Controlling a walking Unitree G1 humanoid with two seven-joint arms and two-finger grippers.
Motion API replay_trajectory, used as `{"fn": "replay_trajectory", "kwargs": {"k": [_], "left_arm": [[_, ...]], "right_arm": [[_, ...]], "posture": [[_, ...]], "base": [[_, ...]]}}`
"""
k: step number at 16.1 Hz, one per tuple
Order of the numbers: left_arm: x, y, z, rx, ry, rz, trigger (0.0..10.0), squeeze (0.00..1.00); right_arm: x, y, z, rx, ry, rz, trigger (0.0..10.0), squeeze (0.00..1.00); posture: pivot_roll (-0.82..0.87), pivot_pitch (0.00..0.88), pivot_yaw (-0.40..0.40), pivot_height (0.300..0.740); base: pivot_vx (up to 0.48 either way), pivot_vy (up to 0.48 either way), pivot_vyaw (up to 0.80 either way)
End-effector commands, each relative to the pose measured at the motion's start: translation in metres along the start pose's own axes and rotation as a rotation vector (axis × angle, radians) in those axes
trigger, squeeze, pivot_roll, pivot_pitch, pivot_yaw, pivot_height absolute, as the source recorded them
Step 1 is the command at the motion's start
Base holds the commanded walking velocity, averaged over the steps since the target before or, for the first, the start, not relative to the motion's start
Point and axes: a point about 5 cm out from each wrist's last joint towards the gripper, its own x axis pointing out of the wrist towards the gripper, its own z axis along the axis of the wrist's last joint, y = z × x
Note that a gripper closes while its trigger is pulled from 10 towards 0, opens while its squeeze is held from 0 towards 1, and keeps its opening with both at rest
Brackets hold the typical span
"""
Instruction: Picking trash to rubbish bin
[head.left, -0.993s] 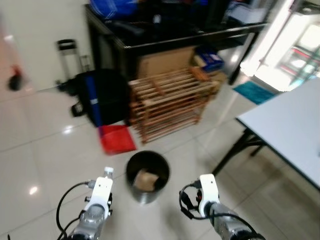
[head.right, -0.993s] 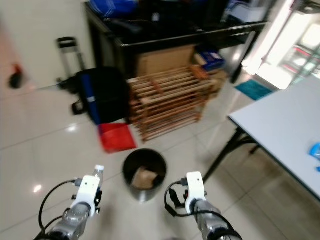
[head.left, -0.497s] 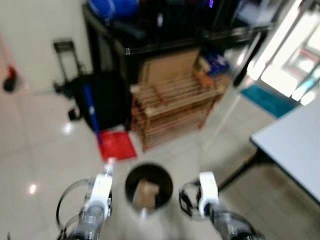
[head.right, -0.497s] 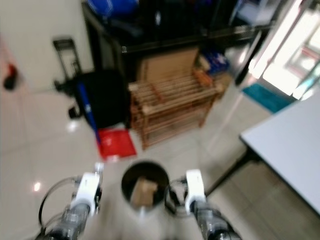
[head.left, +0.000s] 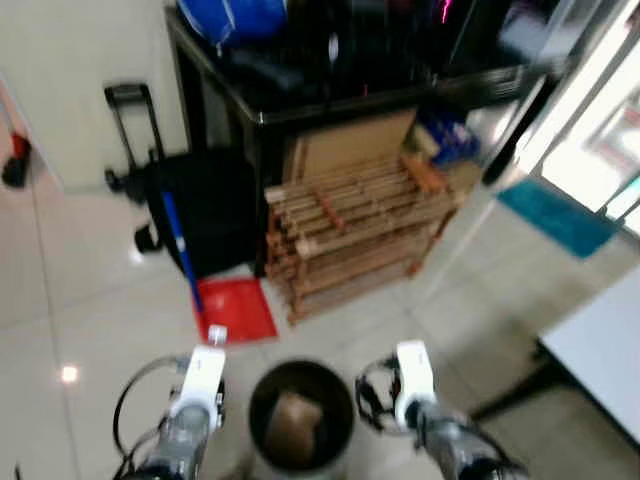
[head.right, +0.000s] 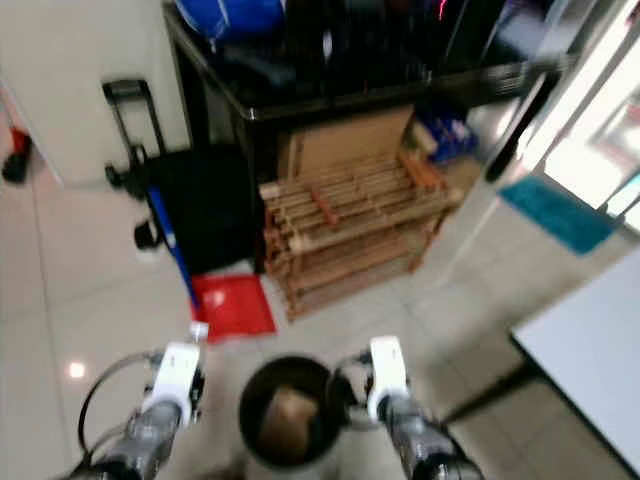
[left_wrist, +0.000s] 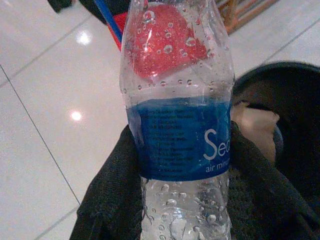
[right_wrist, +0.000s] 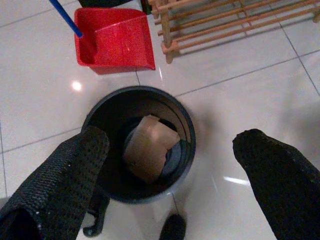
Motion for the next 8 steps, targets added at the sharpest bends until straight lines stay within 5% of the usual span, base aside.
{"fn": "replay_trajectory", "kwargs": {"k": [1,8], "left_arm": [[-0.001,-0.014,-0.001,-0.001,0.006,-0.035,10.0,0.0],[0.001,-0.028,0.015,-0.021,-0.021,-0.125,10.0,0.0]], "right_arm": [[-0.006,-0.015,-0.008,-0.007,0.025,-0.04,10.0,0.0],[-0.007,-0.015,-0.009,-0.033,0.036,-0.033,10.0,0.0]], "posture": [[-0.04,0.094,-0.116,0.74],[-0.06,0.101,-0.126,0.74]], "base": [[0.0,0.0,0.0],[0.0,0.0,0.0]]}}
